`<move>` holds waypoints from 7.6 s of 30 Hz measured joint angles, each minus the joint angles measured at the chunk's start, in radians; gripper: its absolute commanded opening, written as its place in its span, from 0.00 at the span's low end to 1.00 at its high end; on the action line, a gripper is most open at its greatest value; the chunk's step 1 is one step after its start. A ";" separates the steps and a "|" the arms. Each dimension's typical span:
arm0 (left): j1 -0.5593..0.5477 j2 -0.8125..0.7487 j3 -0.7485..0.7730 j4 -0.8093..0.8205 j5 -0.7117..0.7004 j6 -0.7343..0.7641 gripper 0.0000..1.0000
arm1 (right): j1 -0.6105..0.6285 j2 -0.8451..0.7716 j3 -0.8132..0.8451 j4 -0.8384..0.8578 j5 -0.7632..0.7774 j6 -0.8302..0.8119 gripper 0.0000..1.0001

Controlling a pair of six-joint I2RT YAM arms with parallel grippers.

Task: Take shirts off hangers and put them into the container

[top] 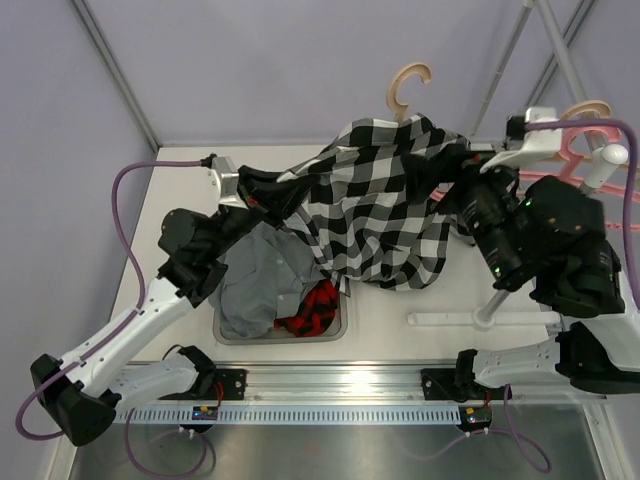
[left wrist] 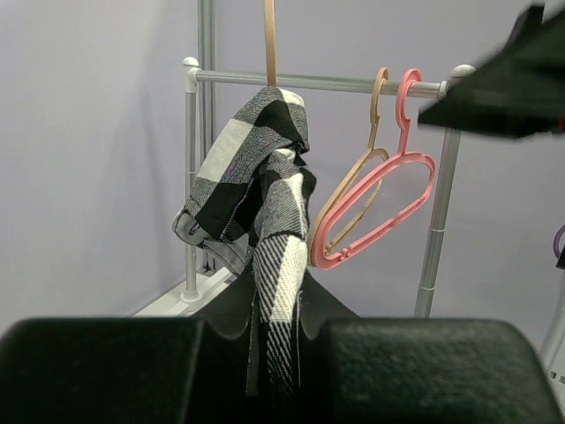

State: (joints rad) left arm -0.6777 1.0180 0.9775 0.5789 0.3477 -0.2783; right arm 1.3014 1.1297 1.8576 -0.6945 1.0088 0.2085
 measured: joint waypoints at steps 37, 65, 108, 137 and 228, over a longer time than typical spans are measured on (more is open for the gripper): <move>0.000 -0.094 -0.077 -0.054 0.013 -0.044 0.00 | -0.435 0.255 0.165 0.083 -0.516 -0.156 0.29; -0.115 -0.151 -0.021 -0.500 -0.122 -0.010 0.00 | -0.451 0.189 0.269 -0.136 -0.458 -0.198 0.00; -0.200 -0.640 -0.323 -0.846 -0.396 -0.060 0.09 | -0.872 0.241 0.348 -0.114 -0.289 -0.198 0.00; -0.200 -0.850 -0.219 -1.266 -0.769 -0.256 0.00 | -0.635 0.372 -0.252 0.067 -0.942 0.010 0.69; -0.199 -0.341 0.181 -1.374 -0.800 -0.295 0.99 | -0.641 0.488 -0.193 0.234 -1.107 -0.029 0.00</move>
State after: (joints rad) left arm -0.8768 0.6773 1.1584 -0.7948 -0.4526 -0.5732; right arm 0.6605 1.6173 1.6650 -0.4606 -0.0978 0.1795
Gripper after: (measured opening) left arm 0.984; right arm 0.238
